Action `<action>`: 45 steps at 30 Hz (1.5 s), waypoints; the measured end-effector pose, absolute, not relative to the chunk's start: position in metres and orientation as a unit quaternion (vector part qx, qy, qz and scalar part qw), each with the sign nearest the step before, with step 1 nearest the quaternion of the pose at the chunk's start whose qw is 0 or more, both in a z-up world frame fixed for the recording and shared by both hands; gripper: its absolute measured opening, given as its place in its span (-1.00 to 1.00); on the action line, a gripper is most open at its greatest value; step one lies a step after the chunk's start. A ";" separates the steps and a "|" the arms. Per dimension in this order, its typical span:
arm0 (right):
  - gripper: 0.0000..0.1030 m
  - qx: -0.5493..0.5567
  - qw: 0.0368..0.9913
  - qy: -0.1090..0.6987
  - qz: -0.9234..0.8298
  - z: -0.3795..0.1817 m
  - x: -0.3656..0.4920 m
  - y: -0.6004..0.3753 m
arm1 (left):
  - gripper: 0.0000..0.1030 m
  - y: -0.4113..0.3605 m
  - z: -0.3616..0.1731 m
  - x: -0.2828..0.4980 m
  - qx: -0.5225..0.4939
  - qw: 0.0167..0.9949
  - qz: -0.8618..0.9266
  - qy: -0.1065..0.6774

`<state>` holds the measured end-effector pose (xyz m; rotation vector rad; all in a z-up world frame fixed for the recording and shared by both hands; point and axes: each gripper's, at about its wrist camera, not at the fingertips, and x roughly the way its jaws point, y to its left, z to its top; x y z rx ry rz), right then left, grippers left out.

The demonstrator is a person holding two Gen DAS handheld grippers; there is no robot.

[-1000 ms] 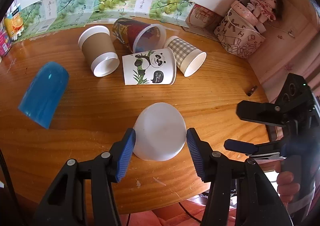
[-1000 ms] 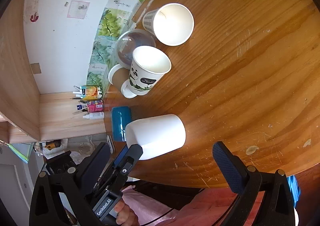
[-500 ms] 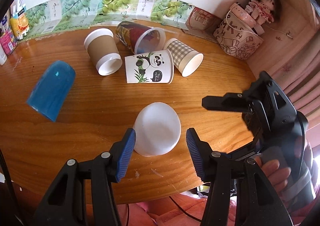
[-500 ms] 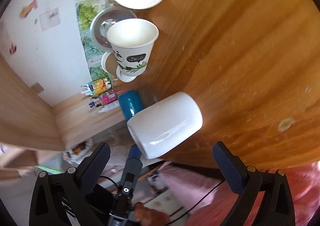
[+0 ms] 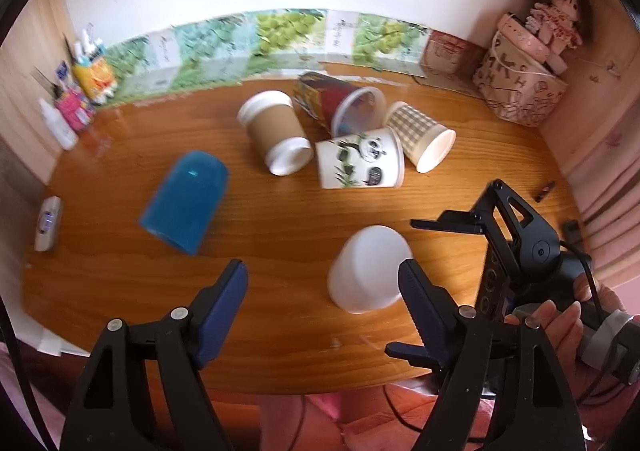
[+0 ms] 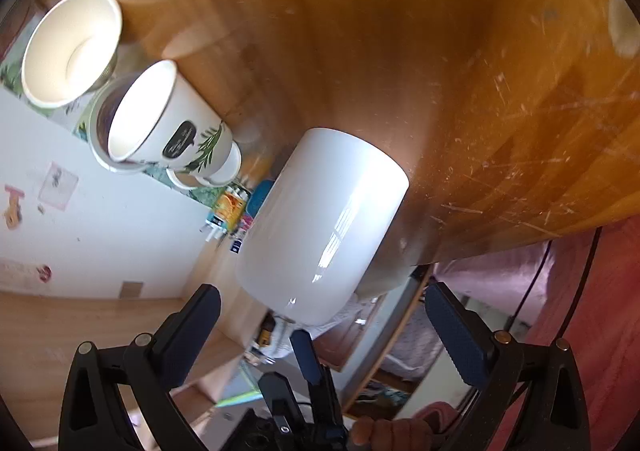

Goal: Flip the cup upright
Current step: 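Grasp the white cup with the right tool while the left tool releases it, then rotate the held white cup with the right tool so its rim faces up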

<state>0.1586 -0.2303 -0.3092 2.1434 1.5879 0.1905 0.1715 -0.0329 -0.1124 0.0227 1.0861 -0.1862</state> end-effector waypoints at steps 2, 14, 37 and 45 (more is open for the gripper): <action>0.99 0.797 0.211 0.563 0.060 -0.312 0.155 -0.229 | 0.57 -0.034 -0.107 0.170 0.031 0.855 -0.074 0.512; 0.64 0.835 0.177 0.521 0.021 -0.322 0.151 -0.223 | 0.57 -0.026 -0.086 0.166 0.081 0.870 -0.034 0.484; 0.41 0.744 0.435 0.496 0.106 -0.260 0.179 -0.221 | 0.57 0.010 -0.073 0.170 0.088 0.870 -0.079 0.479; 0.40 0.619 0.628 0.461 0.102 -0.213 0.176 -0.218 | 0.57 0.027 -0.066 0.166 0.101 0.871 -0.121 0.466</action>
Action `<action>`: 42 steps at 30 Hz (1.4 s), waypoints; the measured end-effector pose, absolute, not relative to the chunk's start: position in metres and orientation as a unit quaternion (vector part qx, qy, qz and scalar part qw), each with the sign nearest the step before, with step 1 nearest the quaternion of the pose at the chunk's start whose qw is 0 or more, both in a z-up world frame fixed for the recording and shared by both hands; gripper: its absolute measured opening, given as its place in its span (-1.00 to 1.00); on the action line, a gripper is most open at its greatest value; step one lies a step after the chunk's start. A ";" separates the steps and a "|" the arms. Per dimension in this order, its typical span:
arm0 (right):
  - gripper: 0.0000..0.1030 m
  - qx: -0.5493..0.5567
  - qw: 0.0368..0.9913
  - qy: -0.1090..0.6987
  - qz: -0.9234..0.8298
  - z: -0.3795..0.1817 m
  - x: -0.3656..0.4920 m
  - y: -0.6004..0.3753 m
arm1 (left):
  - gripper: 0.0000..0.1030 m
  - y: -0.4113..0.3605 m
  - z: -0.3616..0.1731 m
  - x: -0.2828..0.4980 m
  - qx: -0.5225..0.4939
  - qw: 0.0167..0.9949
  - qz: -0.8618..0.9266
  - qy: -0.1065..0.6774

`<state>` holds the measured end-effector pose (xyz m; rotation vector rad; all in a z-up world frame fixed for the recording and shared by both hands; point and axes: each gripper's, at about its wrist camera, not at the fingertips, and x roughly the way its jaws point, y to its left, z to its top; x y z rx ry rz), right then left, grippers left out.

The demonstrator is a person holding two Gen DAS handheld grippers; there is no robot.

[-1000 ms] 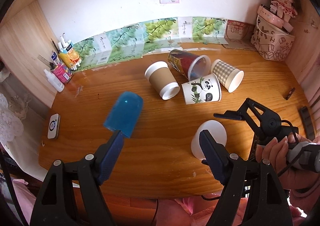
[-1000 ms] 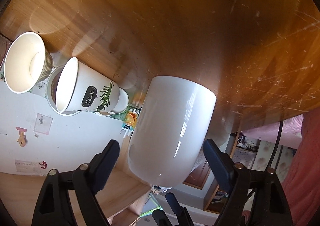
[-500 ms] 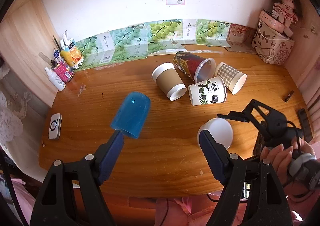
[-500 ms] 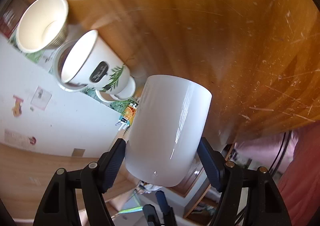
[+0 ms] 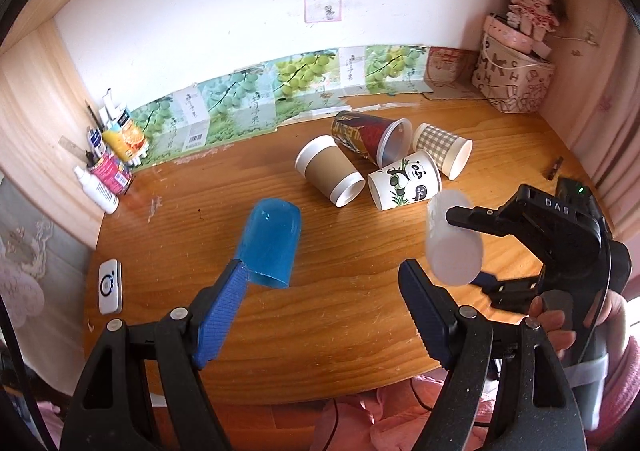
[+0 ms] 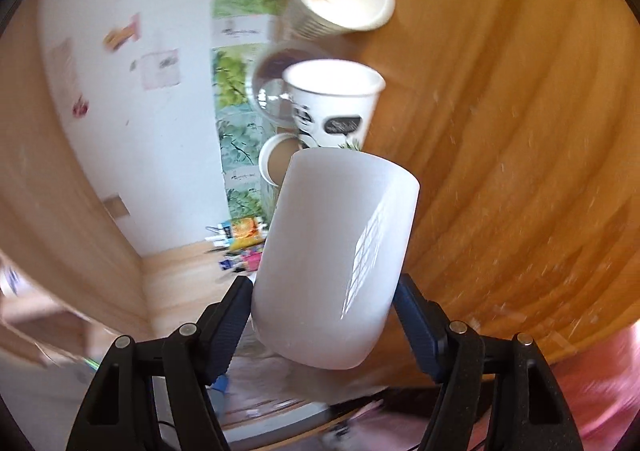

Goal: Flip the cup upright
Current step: 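Rotate the held white cup with the right tool so its rim faces up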

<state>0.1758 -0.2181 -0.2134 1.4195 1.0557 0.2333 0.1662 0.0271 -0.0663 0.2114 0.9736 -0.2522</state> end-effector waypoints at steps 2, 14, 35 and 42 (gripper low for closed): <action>0.40 0.572 0.683 0.445 0.095 -0.198 0.172 -0.215 | 0.57 0.033 -0.066 0.164 0.104 0.871 -0.133 0.461; 0.40 0.289 0.901 0.322 0.021 -0.155 0.128 -0.163 | 0.57 0.059 -0.072 0.165 0.121 0.866 -0.183 0.448; 0.40 -0.043 0.974 0.213 -0.067 -0.216 0.074 -0.076 | 0.57 0.055 -0.099 0.190 0.137 0.835 -0.224 0.484; 0.40 -0.066 0.974 0.203 -0.071 -0.234 0.068 -0.075 | 0.57 0.037 -0.107 0.190 0.151 0.824 -0.247 0.488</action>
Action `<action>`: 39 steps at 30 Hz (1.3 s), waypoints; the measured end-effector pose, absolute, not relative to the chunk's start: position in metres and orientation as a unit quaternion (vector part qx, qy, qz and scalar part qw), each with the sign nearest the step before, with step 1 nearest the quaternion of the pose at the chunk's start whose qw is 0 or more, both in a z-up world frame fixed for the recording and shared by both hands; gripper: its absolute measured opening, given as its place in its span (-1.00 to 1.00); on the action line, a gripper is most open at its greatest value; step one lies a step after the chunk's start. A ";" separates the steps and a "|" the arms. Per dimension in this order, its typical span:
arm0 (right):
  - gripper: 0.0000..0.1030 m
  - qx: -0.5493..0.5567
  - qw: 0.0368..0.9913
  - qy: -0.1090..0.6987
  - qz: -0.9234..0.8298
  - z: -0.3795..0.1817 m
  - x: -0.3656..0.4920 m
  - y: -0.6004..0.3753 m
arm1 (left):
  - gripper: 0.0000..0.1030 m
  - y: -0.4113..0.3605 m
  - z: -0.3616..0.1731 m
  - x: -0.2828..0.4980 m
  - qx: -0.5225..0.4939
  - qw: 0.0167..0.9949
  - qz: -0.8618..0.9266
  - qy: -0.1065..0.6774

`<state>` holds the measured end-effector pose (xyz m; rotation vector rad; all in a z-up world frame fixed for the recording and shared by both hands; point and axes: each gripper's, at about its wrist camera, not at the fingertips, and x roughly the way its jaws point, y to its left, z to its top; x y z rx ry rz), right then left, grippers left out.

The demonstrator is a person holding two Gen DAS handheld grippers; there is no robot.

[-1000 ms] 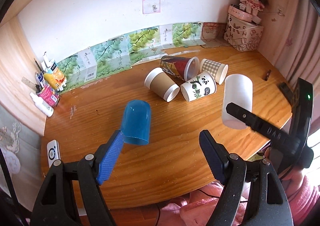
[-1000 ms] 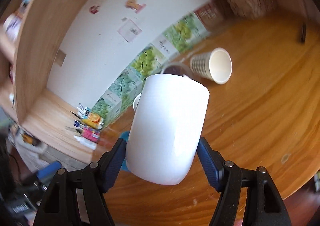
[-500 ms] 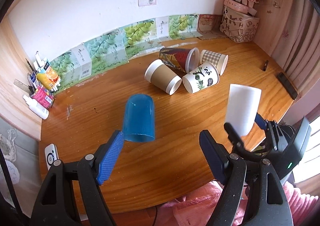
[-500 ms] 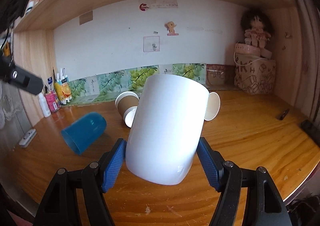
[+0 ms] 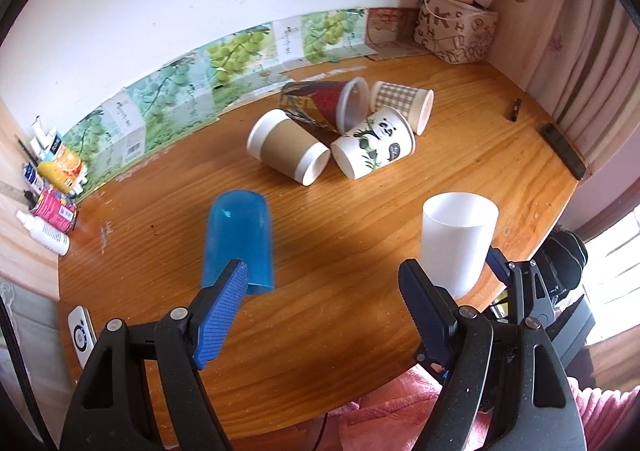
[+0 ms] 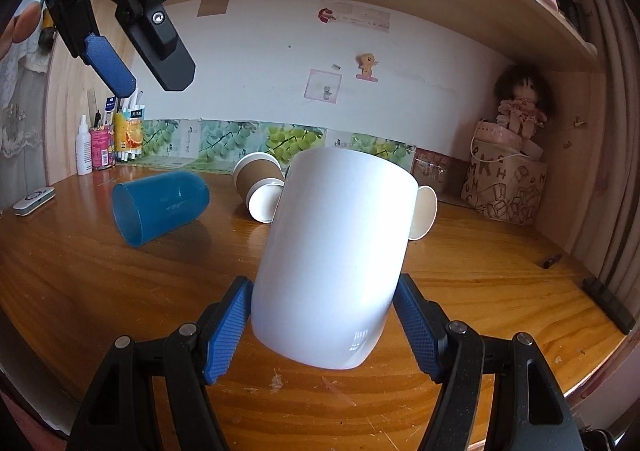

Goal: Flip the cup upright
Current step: 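Rotate the held white cup with the right tool so its rim faces up, then lower the white cup onto the desk and open the right tool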

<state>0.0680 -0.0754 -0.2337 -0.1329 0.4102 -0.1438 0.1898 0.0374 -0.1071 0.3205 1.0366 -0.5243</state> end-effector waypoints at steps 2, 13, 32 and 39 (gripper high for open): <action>0.40 -0.064 0.973 0.206 -0.078 -0.238 0.068 -0.078 | 0.57 0.033 -0.111 0.189 0.156 0.819 -0.252 0.491; 0.40 -0.068 0.974 0.200 -0.076 -0.249 0.053 -0.084 | 0.57 0.020 -0.131 0.190 0.148 0.810 -0.250 0.509; 0.58 -0.114 0.962 0.249 -0.016 -0.250 0.038 -0.079 | 0.57 0.013 -0.130 0.185 0.138 0.807 -0.252 0.515; 0.62 -0.117 0.946 0.301 0.005 -0.243 0.031 -0.081 | 0.57 0.019 -0.134 0.183 0.119 0.797 -0.253 0.535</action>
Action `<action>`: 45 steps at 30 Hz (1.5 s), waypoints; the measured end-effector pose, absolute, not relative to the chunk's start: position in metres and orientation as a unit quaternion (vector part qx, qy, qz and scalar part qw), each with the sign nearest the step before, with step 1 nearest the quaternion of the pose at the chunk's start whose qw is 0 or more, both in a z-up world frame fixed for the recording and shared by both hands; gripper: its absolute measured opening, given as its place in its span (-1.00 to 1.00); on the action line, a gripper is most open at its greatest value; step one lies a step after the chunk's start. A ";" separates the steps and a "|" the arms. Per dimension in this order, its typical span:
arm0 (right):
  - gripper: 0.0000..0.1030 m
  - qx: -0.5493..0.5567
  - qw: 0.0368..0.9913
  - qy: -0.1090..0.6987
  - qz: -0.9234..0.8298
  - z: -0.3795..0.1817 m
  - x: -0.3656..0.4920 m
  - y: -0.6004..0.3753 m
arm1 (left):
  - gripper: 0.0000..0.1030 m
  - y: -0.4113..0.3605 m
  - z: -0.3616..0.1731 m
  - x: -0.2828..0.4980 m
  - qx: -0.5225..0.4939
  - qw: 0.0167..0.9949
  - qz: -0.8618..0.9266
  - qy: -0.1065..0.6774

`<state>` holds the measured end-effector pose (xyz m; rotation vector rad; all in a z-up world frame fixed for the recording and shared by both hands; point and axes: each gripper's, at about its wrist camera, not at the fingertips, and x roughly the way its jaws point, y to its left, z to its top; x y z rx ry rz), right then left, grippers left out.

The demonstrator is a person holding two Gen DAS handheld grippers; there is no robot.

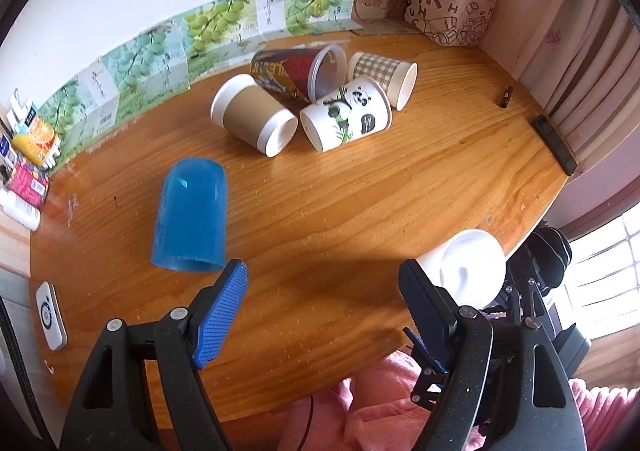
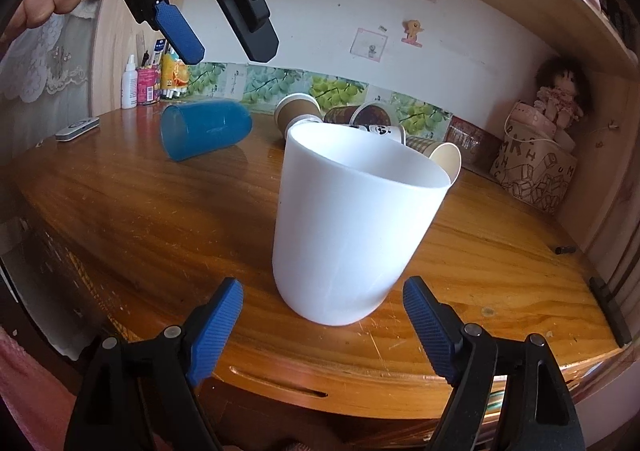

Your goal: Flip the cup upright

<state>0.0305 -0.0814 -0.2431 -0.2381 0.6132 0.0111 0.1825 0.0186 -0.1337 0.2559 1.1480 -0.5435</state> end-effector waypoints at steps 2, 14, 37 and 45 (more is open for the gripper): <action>0.62 -0.113 0.940 0.323 0.009 -0.240 0.026 -0.084 | 0.57 0.019 -0.137 0.181 0.117 0.792 -0.251 0.544; 0.94 -0.063 0.863 0.486 0.117 -0.207 0.006 -0.114 | 0.57 0.027 -0.138 0.171 0.051 0.773 -0.196 0.601; 0.99 0.082 0.881 0.465 0.027 -0.070 0.063 -0.230 | 0.62 0.000 -0.052 0.108 -0.035 0.885 -0.096 0.453; 0.99 0.161 0.870 0.461 0.067 -0.038 0.064 -0.250 | 0.62 -0.011 -0.030 0.091 -0.046 0.913 -0.067 0.400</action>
